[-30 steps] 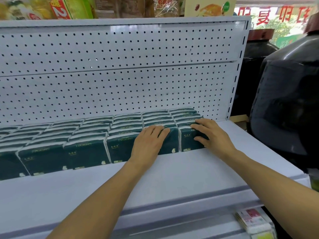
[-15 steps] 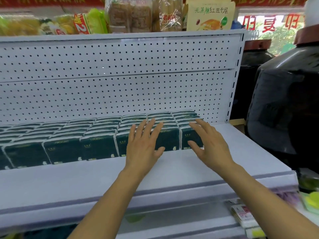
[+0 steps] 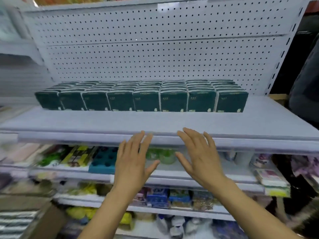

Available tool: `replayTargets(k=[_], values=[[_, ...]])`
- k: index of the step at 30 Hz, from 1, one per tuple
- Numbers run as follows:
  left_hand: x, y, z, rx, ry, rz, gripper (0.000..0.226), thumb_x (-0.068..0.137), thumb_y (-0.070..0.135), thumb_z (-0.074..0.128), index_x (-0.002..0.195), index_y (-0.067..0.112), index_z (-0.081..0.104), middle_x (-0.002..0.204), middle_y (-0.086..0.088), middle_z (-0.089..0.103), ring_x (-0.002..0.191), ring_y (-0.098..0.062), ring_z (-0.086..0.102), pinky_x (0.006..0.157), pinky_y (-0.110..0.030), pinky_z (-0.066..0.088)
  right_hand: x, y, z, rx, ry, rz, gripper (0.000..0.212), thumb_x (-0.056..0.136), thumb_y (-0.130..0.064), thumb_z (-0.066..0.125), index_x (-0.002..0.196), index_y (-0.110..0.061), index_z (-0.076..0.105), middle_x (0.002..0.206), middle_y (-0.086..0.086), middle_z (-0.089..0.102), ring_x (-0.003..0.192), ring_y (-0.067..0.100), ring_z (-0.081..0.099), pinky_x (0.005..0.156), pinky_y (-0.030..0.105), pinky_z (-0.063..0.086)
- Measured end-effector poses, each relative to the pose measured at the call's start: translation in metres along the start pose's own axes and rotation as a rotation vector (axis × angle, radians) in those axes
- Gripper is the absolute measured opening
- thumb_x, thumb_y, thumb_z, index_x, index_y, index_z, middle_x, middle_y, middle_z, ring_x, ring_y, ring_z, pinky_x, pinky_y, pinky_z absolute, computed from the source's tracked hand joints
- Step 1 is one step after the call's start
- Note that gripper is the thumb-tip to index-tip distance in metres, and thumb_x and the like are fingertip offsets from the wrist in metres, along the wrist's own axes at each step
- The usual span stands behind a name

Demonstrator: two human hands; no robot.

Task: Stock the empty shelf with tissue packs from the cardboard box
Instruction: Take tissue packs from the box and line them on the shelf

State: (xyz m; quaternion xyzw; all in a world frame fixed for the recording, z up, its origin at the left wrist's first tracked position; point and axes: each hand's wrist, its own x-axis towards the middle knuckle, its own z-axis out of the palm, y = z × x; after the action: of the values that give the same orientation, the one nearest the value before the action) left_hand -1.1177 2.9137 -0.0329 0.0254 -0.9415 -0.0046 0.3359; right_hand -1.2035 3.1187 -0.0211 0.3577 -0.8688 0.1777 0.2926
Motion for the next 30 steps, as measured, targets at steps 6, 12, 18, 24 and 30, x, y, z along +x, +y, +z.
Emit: replayTargets(k=[6, 12, 18, 24, 30], values=[[-0.068, -0.088, -0.034, 0.087, -0.097, -0.147, 0.083, 0.085, 0.055, 0.065, 0.152, 0.019, 0.032, 0.153, -0.008, 0.038, 0.138, -0.032, 0.041, 0.110, -0.053, 0.036, 0.006, -0.098, 0.036, 0.082, -0.092, -0.088, 0.056, 0.092, -0.046, 0.041, 0.138, -0.014, 0.047, 0.141, 0.008, 0.049, 0.123, 0.028, 0.049, 0.098, 0.045, 0.043], [-0.145, -0.205, -0.090, 0.101, -0.188, -0.229, 0.083, 0.083, 0.054, 0.068, 0.151, 0.021, 0.033, 0.153, -0.006, 0.038, 0.134, -0.030, 0.046, 0.102, -0.050, 0.045, 0.013, -0.234, 0.085, 0.171, -0.160, -0.161, 0.055, 0.096, -0.045, 0.047, 0.141, -0.014, 0.043, 0.142, 0.011, 0.048, 0.120, 0.032, 0.054, 0.085, 0.046, 0.054], [-0.228, -0.321, -0.139, 0.174, -0.293, -0.256, 0.082, 0.083, 0.053, 0.069, 0.150, 0.019, 0.035, 0.150, -0.009, 0.043, 0.130, -0.032, 0.048, 0.103, -0.045, 0.041, 0.007, -0.380, 0.134, 0.209, -0.212, -0.197, 0.054, 0.090, -0.037, 0.062, 0.137, -0.015, 0.048, 0.137, 0.008, 0.052, 0.116, 0.030, 0.055, 0.083, 0.043, 0.051], [-0.309, -0.425, -0.168, 0.183, -0.387, -0.355, 0.082, 0.085, 0.055, 0.065, 0.151, 0.019, 0.032, 0.149, -0.007, 0.044, 0.131, -0.030, 0.047, 0.105, -0.044, 0.040, 0.004, -0.490, 0.190, 0.250, -0.341, -0.217, 0.046, 0.091, -0.040, 0.061, 0.130, -0.017, 0.054, 0.129, 0.005, 0.057, 0.112, 0.028, 0.057, 0.075, 0.040, 0.053], [-0.373, -0.498, -0.152, 0.145, -0.512, -0.509, 0.083, 0.083, 0.052, 0.068, 0.151, 0.017, 0.034, 0.148, -0.009, 0.045, 0.129, -0.033, 0.049, 0.104, -0.047, 0.041, -0.002, -0.549, 0.258, 0.257, -0.584, -0.292, 0.043, 0.092, -0.037, 0.059, 0.132, -0.021, 0.054, 0.128, 0.002, 0.056, 0.117, 0.027, 0.053, 0.083, 0.041, 0.049]])
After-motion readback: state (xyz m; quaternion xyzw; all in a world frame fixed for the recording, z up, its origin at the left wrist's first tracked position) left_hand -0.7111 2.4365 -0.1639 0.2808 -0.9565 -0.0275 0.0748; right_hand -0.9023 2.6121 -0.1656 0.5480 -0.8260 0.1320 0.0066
